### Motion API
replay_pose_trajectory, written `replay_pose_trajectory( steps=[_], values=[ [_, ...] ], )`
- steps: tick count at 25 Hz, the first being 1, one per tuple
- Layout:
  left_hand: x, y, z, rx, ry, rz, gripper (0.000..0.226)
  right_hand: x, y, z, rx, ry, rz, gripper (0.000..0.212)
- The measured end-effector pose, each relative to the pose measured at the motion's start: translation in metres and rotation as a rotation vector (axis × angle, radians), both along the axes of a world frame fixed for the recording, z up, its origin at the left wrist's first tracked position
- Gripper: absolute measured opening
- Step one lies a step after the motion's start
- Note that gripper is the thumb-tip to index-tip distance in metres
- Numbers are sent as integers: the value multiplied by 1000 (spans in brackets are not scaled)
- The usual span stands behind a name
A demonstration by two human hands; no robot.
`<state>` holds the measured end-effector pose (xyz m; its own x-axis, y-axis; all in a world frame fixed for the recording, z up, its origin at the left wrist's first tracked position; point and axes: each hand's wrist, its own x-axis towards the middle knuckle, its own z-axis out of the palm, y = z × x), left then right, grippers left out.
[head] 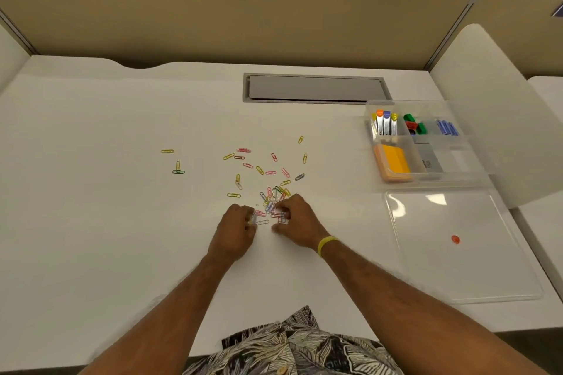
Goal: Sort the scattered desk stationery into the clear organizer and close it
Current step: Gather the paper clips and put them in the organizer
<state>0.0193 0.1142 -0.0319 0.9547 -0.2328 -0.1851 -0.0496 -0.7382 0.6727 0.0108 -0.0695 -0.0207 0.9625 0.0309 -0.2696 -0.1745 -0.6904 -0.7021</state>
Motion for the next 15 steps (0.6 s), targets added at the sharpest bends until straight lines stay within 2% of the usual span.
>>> replay_pose_trajectory(
  steps=[3, 8, 10, 12, 15],
  values=[
    [6, 6, 4, -143, 34, 1, 38, 0, -5, 7, 73, -36, -29, 44],
    [11, 26, 3, -66, 76, -35, 47, -11, -14, 7, 25, 122, -30, 57],
    [12, 18, 6, -42, 65, -60, 45, -10, -4, 6, 8, 119, -15, 58],
    [13, 5, 8, -49, 21, -87, 40, -3, 7, 5, 29, 74, -27, 54],
    [16, -8, 11, -110, 17, -99, 35, 8, 15, 4, 124, 0, -70, 38]
  ],
)
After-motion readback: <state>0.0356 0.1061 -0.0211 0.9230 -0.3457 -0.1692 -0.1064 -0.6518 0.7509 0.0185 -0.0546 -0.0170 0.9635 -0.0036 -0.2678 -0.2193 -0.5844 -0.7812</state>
